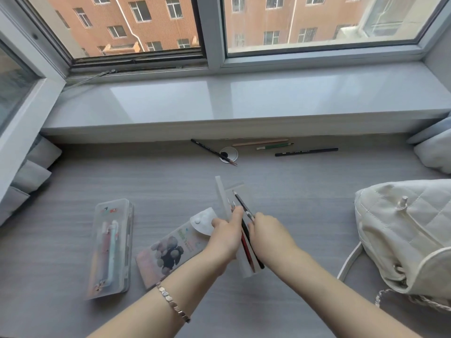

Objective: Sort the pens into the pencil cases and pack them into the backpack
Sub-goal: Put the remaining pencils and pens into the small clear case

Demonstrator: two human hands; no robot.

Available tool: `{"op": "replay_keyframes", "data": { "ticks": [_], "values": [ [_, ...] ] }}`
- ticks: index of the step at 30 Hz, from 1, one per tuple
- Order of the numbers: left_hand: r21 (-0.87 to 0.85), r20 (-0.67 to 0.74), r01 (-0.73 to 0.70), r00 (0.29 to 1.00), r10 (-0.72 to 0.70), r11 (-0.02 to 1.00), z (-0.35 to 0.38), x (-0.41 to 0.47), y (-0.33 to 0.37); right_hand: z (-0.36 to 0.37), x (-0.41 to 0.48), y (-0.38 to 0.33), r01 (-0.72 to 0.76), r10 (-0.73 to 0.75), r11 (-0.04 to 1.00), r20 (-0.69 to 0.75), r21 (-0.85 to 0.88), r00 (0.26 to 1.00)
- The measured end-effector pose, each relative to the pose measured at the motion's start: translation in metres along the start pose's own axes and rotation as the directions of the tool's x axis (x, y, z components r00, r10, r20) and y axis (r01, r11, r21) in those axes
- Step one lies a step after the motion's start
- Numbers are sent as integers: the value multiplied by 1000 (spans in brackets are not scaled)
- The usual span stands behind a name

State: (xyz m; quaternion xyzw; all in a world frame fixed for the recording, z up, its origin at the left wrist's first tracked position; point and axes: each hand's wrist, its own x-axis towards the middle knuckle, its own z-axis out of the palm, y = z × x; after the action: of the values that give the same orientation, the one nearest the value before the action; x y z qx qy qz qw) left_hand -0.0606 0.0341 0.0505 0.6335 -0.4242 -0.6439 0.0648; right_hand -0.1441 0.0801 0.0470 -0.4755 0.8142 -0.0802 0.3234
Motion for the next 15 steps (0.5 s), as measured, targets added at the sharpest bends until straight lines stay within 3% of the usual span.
{"op": "replay_keyframes", "data": {
  "ticks": [2,7,11,15],
  "values": [
    [-63,-4,3,1000,-3,998,3,-1,2,3,1,-7,11,-16,995,-45,-99,999],
    [-106,-43,-39,998,34,994,7,-2,12,-4,-8,-9,46,-63,986,-101,-158,993],
    [-70,-64,-63,996,58,996,7,3,19,-1,-3,8,215,-282,948,-305,-234,910],
    [26,-78,-104,991,105,994,8,10,33,-6,15,23,307,-421,873,-268,-379,866]
  ]
}}
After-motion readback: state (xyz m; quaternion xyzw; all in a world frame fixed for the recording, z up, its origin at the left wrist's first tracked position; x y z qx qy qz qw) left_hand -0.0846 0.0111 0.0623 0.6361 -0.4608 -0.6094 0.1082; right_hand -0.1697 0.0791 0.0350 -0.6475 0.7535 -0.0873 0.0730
